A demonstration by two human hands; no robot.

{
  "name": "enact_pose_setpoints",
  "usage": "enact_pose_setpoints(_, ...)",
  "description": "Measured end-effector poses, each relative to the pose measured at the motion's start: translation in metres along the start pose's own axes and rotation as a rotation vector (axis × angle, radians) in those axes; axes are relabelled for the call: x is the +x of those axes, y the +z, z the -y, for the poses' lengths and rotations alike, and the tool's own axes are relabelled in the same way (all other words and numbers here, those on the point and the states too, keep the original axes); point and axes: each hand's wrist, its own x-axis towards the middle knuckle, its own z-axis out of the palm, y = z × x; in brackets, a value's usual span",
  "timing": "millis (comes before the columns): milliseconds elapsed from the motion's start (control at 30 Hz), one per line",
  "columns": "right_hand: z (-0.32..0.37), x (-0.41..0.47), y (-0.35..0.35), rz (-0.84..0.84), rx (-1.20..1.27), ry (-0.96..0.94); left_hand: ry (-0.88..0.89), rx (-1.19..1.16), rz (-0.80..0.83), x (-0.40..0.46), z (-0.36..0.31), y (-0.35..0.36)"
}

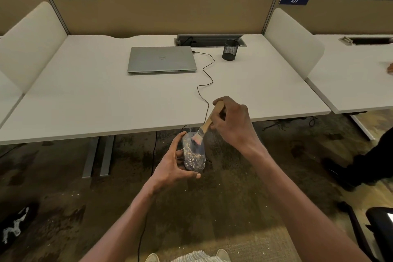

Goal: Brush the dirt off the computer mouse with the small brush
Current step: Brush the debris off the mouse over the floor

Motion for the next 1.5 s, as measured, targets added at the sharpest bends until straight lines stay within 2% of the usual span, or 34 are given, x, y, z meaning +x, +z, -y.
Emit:
enact_pose_setpoints(133,0.004,-0.004,0.004,-0.061,-0.004,-0.012,0.005,-0.009,-0.018,0.002,-0.001,0.0)
enact_pose_setpoints(300,0.0,-0.008,0.001,-0.012,0.002,0.084,-0.009,-0.003,-0.027,0.0,0.001,-0.001)
enact_pose_setpoints(433,0.004,-0.007,0.001,-0.087,0.039,0.063,-0.008,-0.008,-0.033,-0.002,-0.002,-0.001)
enact_pose_setpoints(567,0.003,-0.011,0.002,-0.028,0.027,0.091,-0.009,0.002,-0.04,-0.003,-0.005,0.0)
enact_pose_setpoints(800,0.011,-0.013,0.003,-0.015,0.009,0.017,-0.013,0.021,-0.041,-0.005,-0.009,0.002)
enact_pose_setpoints(933,0.007,-0.015,0.0,0.037,-0.012,0.042,-0.022,0.027,-0.038,-0.007,-0.012,0.001)
enact_pose_setpoints(1067,0.007,-0.014,-0.003,-0.024,0.019,0.012,-0.015,0.041,-0.035,-0.007,-0.013,0.002)
enact_pose_setpoints(1233,0.004,-0.014,-0.002,0.051,-0.026,-0.014,-0.006,0.018,-0.026,-0.007,-0.012,0.002)
enact_pose_setpoints(1433,-0.001,-0.007,-0.008,-0.063,0.022,-0.002,0.005,0.017,-0.033,-0.007,-0.011,0.0)
enact_pose_setpoints(1500,-0.001,-0.007,-0.008,-0.022,0.02,-0.012,0.01,0.02,-0.031,-0.006,-0.012,0.0)
